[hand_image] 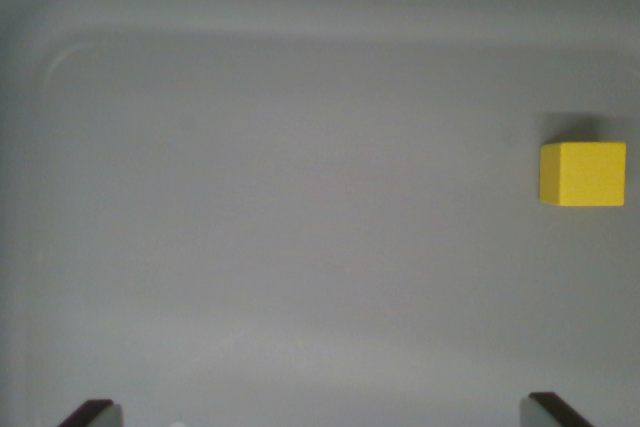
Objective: Pick yellow cube
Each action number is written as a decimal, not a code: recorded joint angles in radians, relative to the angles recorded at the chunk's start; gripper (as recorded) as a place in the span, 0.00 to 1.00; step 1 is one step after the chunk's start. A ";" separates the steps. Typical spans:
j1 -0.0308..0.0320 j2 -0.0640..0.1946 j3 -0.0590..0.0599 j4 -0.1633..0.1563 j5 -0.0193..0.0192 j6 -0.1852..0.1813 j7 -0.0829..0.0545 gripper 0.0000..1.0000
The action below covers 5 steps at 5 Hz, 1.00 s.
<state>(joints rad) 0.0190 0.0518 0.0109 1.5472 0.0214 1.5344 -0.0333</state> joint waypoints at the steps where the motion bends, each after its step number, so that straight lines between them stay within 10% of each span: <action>1: 0.0000 0.000 0.000 0.000 0.0000 0.000 0.000 0.00; 5: -0.0236 0.061 -0.012 -0.006 0.0060 -0.055 -0.029 0.00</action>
<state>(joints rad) -0.0046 0.1132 -0.0015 1.5410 0.0274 1.4793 -0.0627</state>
